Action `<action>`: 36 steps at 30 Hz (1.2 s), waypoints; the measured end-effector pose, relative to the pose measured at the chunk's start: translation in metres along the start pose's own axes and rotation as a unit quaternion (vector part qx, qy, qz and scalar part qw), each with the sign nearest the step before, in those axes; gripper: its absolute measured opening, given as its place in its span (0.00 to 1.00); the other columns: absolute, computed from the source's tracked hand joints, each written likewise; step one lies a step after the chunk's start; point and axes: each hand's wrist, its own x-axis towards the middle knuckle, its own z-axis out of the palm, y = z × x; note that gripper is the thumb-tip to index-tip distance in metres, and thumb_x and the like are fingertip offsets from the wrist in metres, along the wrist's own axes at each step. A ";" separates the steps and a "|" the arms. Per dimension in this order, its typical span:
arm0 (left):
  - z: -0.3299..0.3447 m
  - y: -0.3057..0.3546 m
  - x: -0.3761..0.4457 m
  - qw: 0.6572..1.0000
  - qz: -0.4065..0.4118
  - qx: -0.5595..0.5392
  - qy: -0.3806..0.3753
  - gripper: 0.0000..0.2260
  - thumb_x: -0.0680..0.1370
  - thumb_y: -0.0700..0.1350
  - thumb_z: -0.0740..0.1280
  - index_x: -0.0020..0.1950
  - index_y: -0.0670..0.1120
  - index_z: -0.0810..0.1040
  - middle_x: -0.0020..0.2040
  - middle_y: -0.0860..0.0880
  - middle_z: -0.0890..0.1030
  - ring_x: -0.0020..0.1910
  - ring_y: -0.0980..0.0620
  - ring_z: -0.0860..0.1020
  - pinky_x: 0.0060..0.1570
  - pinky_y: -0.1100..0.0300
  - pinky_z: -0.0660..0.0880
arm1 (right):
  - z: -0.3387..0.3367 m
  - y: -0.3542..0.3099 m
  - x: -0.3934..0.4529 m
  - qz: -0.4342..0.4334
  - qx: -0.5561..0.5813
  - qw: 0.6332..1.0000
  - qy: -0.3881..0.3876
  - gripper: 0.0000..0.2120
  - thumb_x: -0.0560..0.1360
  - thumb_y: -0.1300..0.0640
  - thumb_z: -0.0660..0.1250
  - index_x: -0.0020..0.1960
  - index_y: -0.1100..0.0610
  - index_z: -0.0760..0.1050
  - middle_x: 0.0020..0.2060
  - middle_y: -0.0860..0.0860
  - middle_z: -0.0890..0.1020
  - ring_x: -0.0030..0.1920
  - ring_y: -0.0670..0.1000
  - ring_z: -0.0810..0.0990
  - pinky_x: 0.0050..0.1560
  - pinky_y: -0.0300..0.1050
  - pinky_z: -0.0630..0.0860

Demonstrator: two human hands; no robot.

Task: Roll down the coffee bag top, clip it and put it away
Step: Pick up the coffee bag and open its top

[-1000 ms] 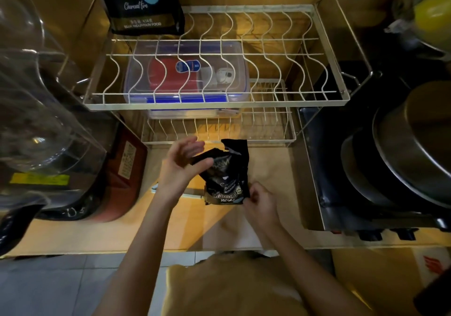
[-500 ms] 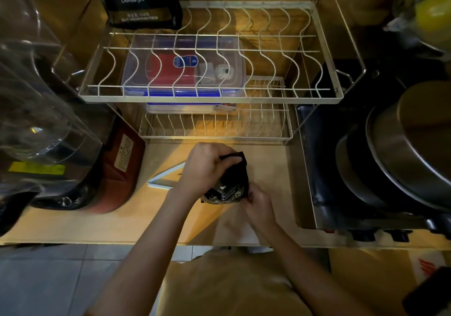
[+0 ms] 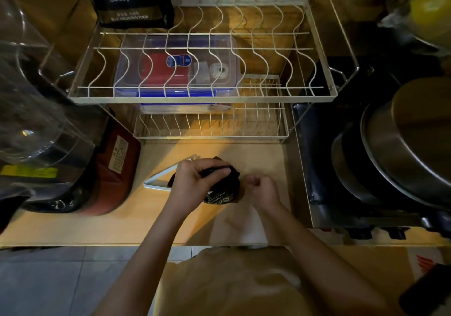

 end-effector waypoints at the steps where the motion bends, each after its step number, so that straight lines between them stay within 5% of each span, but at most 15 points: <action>1: 0.000 0.000 -0.002 1.000 -0.009 -0.015 -0.001 0.10 0.71 0.39 0.69 0.44 0.55 0.81 0.39 0.57 0.82 0.42 0.61 0.80 0.42 0.68 0.75 | -0.001 -0.004 0.002 -0.028 -0.046 0.999 0.003 0.08 0.72 0.65 0.65 0.47 0.56 0.80 0.43 0.50 0.77 0.45 0.49 0.75 0.50 0.46 0.74; 3: 0.003 0.001 -0.004 0.999 -0.020 -0.032 0.000 0.10 0.72 0.39 0.69 0.45 0.54 0.81 0.40 0.56 0.83 0.43 0.59 0.80 0.42 0.69 0.75 | 0.001 -0.013 0.003 -0.071 -0.081 0.994 -0.015 0.12 0.73 0.64 0.63 0.40 0.47 0.77 0.44 0.49 0.76 0.46 0.48 0.73 0.46 0.43 0.73; 5: 0.005 0.003 -0.005 0.999 -0.024 -0.041 0.003 0.09 0.72 0.38 0.68 0.46 0.52 0.82 0.39 0.55 0.83 0.42 0.60 0.80 0.42 0.70 0.75 | 0.011 -0.012 0.004 -0.080 -0.099 0.992 0.005 0.09 0.71 0.63 0.61 0.36 0.53 0.75 0.40 0.54 0.77 0.42 0.52 0.76 0.39 0.44 0.73; 11: 0.006 0.004 -0.009 0.997 -0.046 -0.055 0.027 0.08 0.72 0.38 0.68 0.48 0.48 0.82 0.40 0.52 0.83 0.41 0.61 0.80 0.43 0.70 0.76 | 0.018 -0.012 0.010 -0.098 -0.224 0.969 0.035 0.08 0.73 0.62 0.62 0.49 0.60 0.78 0.51 0.56 0.79 0.57 0.55 0.73 0.54 0.47 0.71; 16: 0.013 0.008 -0.023 0.998 -0.006 -0.035 0.044 0.08 0.71 0.38 0.69 0.44 0.49 0.83 0.37 0.56 0.82 0.38 0.62 0.78 0.42 0.70 0.72 | 0.019 -0.014 0.006 -0.078 -0.217 0.971 0.066 0.08 0.73 0.62 0.62 0.49 0.60 0.79 0.51 0.58 0.80 0.56 0.57 0.74 0.54 0.48 0.72; 21: 0.010 0.007 -0.023 0.996 -0.013 -0.061 0.058 0.06 0.71 0.38 0.70 0.45 0.47 0.83 0.39 0.47 0.83 0.40 0.55 0.80 0.44 0.60 0.75 | 0.020 -0.023 0.004 -0.046 -0.169 0.981 0.080 0.08 0.72 0.64 0.64 0.48 0.58 0.80 0.50 0.57 0.81 0.54 0.56 0.76 0.56 0.50 0.75; 27: 0.001 0.009 0.013 0.998 -0.019 0.003 0.052 0.07 0.73 0.39 0.67 0.49 0.43 0.82 0.45 0.49 0.82 0.42 0.56 0.79 0.39 0.73 0.73 | 0.006 -0.032 0.007 -0.014 -0.111 0.993 -0.027 0.08 0.72 0.63 0.61 0.37 0.52 0.74 0.44 0.60 0.81 0.48 0.59 0.79 0.51 0.51 0.77; 29: -0.001 0.011 0.025 1.000 -0.015 0.013 0.022 0.07 0.74 0.40 0.66 0.49 0.41 0.81 0.42 0.49 0.81 0.41 0.53 0.79 0.39 0.69 0.73 | -0.006 -0.040 0.007 -0.016 -0.065 0.998 -0.020 0.11 0.71 0.65 0.63 0.35 0.52 0.73 0.38 0.54 0.80 0.42 0.54 0.77 0.43 0.44 0.72; 32: -0.006 0.015 0.044 0.999 -0.017 0.027 -0.035 0.06 0.76 0.40 0.63 0.45 0.41 0.79 0.38 0.45 0.79 0.39 0.48 0.78 0.42 0.54 0.74 | -0.024 -0.050 0.003 -0.013 -0.003 0.999 -0.044 0.11 0.72 0.69 0.61 0.39 0.55 0.76 0.39 0.54 0.79 0.43 0.51 0.76 0.44 0.43 0.72; 36: -0.009 0.017 0.060 0.998 -0.025 0.041 -0.052 0.08 0.76 0.42 0.63 0.45 0.40 0.79 0.41 0.41 0.81 0.42 0.44 0.80 0.46 0.49 0.76 | -0.044 -0.054 -0.014 -0.011 -0.001 0.985 -0.171 0.09 0.70 0.71 0.63 0.45 0.62 0.78 0.35 0.53 0.79 0.38 0.49 0.77 0.39 0.39 0.73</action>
